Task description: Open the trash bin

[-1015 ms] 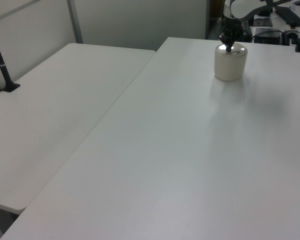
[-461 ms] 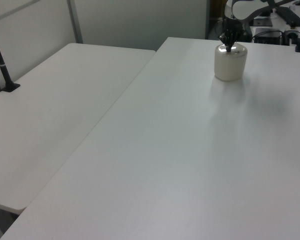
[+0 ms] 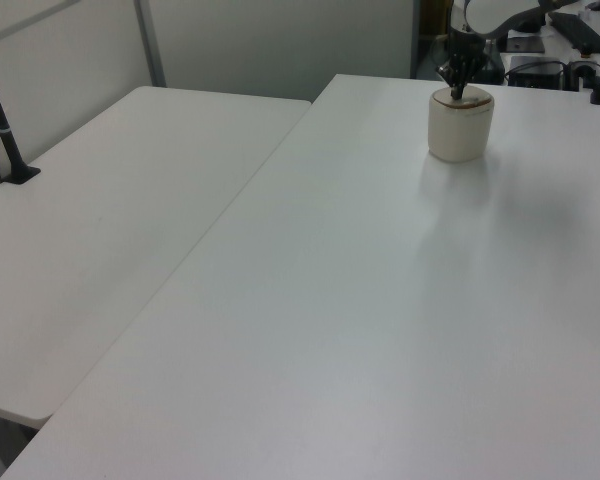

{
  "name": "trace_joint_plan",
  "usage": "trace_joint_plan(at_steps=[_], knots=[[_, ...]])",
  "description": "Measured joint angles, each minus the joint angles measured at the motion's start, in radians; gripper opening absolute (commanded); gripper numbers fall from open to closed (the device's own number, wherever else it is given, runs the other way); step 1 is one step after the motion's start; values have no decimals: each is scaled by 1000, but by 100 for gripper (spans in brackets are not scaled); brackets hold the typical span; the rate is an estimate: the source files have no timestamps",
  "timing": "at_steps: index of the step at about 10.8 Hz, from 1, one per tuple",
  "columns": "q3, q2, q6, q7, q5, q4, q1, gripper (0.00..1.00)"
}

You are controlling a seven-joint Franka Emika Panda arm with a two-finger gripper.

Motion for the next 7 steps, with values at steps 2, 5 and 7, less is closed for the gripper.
trace_joint_plan(at_steps=[2,5,7], knots=[[68,-70,-135,-57,0,26,10,60],[203,-195,-342,-123,1,35,17,100],[268,-247,-438,-223,9,34,16,100]])
